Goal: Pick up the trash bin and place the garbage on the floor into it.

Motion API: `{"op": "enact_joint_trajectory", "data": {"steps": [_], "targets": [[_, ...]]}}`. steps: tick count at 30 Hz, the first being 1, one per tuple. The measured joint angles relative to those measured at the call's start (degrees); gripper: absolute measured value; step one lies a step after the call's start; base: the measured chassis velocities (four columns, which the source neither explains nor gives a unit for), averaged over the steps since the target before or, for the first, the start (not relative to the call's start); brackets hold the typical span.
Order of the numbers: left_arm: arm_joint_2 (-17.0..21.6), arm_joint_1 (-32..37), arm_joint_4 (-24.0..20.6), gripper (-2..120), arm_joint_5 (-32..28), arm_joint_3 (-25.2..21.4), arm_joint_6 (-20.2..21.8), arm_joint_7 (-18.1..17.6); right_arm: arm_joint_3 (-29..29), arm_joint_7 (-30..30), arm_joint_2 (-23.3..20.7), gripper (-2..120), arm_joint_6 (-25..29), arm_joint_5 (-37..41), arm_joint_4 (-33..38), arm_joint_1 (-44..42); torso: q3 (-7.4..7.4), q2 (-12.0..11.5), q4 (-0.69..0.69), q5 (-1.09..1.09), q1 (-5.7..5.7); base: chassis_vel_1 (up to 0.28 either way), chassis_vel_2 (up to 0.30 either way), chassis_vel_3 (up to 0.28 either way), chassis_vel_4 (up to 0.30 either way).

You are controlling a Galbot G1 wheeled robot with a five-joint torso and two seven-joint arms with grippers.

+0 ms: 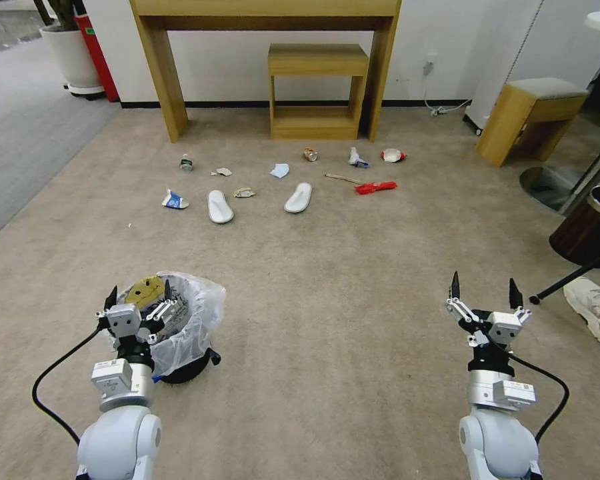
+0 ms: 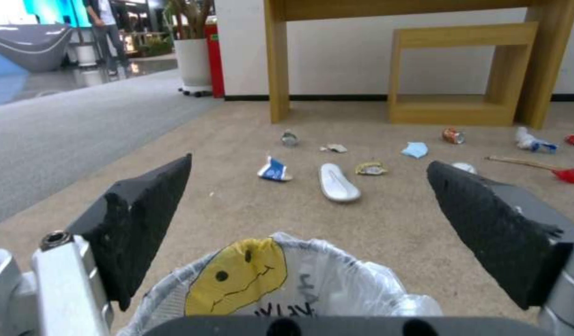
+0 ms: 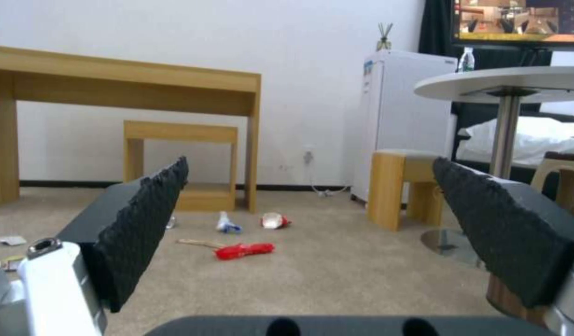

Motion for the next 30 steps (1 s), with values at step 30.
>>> {"op": "enact_joint_trajectory", "data": {"steps": [30], "targets": [[-0.12, -0.31, 0.73, 100, 0.04, 0.06, -0.45, -0.01, 0.86, -0.59, 0.83, 100, 1.24, -2.0, -1.3, 0.49, 0.0, 0.0, 0.0, 0.0, 0.0, 0.077, 0.067, -0.072, -0.073]]}}
